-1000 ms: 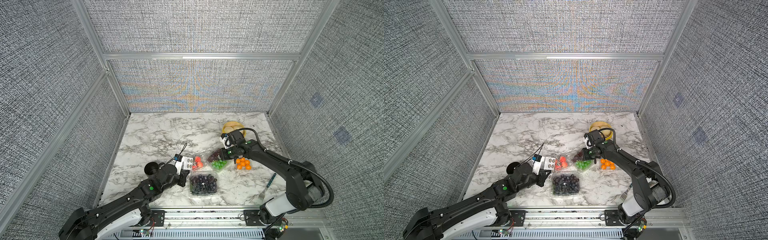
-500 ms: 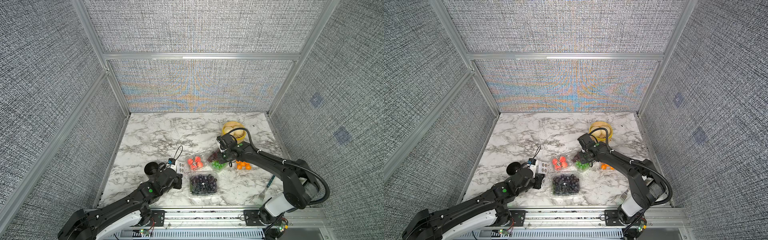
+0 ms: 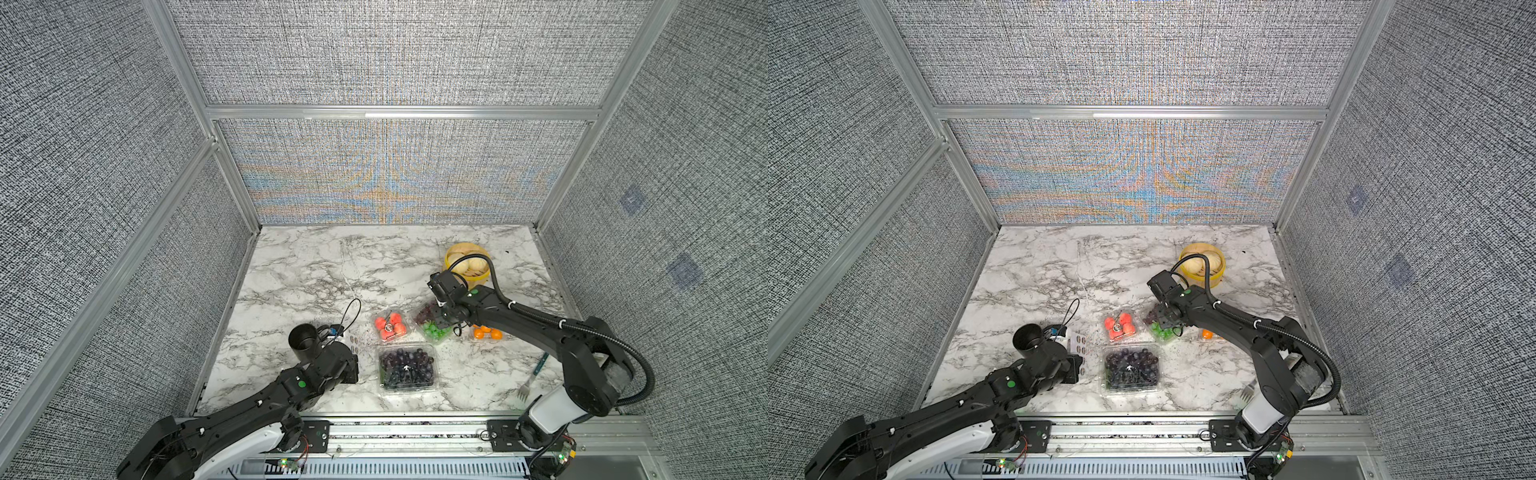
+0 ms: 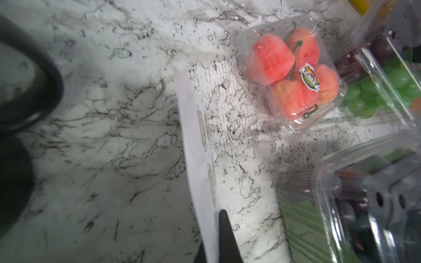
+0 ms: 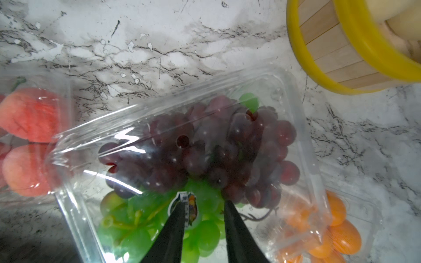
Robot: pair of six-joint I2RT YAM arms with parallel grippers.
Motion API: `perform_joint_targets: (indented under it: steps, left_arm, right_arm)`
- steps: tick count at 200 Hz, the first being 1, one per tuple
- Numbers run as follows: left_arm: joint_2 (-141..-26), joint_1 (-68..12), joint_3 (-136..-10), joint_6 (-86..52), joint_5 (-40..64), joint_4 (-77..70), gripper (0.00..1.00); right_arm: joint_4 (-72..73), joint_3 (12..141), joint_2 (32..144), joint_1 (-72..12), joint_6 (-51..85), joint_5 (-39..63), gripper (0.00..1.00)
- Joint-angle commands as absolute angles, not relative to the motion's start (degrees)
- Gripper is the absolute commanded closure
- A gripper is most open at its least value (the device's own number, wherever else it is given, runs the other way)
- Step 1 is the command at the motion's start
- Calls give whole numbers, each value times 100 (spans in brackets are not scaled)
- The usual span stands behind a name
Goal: Label fruit boxes
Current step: Stick the label on the fruit box.
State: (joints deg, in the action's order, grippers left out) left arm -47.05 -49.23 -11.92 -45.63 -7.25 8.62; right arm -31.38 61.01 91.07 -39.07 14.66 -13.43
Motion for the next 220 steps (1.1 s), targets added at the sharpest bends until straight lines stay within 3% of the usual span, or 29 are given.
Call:
perform_joint_targets:
  steps: [1, 10, 23, 67, 111, 118, 142, 146, 150, 176, 220]
  left_arm:
    - [-4614, -4731, -1077, -4737, -238, 777, 100]
    - [-4614, -4650, -1077, -4752, -154, 872, 100]
    - [-4594, -4547, -1047, -4786, -58, 938, 90]
    - [-4536, -4536, -1314, -4770, -491, 1803, 69]
    - [-4581, -4536, -1549, -4861, -1019, 2481, 59]
    - [-4560, -4535, -1538, -4863, -1020, 2475, 44]
    - [-4535, -4538, -1608, -4880, -1137, 2650, 40]
    - [-4543, -4535, -1608, -4865, -1135, 2645, 28]
    - [-4543, -4535, -1616, -4861, -1134, 2645, 25]
    - [-4787, -4535, -1671, -4863, -1128, 2568, 24]
    - [-5447, -4592, -2001, -4860, -1160, 2700, 24]
  right_arm:
    - [-3181, 6041, 9044, -4014, 1471, -1316, 64]
    - [-3136, 5981, 8987, -4014, 1481, -1305, 62]
    - [-3104, 5969, 8950, -4009, 1509, -1346, 56]
    - [-3238, 5977, 8733, -4010, 1574, -1679, 56]
    - [-3159, 5930, 8720, -4008, 1538, -1740, 56]
    - [-3155, 5949, 8792, -4008, 1517, -1732, 56]
    - [-3054, 6013, 8993, -4001, 1465, -1781, 56]
    - [-3042, 6033, 9042, -3995, 1464, -1829, 56]
    - [-3060, 6060, 9096, -3991, 1475, -1873, 56]
    - [-3329, 6167, 9186, -3958, 1669, -2251, 57]
    - [-2857, 5742, 8281, -4007, 1604, -1676, 55]
